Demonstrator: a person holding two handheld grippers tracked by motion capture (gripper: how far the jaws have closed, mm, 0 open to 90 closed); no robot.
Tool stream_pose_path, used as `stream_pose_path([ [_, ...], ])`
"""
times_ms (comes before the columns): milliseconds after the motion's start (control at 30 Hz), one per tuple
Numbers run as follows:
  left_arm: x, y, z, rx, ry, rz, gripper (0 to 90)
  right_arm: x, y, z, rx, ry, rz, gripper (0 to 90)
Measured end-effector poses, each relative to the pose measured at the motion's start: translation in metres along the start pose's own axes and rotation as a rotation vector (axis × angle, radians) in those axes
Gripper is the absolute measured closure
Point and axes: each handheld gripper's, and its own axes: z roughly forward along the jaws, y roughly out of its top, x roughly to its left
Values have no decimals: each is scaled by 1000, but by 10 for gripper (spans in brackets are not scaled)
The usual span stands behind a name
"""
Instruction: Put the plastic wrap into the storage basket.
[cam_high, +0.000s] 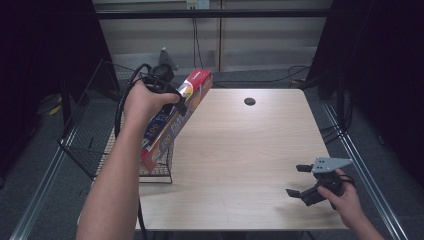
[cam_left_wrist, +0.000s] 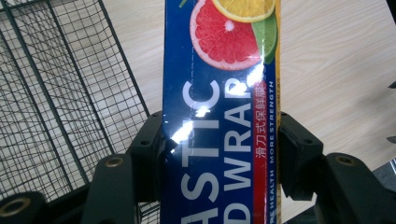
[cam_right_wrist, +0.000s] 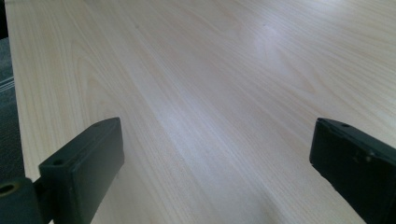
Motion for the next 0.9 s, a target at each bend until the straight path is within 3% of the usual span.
stream_pose_path([
  [833,21,-6,-18,-18,34,-56,441,0,0,0,4,5,4,28],
  [900,22,-7,-20,-28,36,-78,441,0,0,0,0,0,2,28],
])
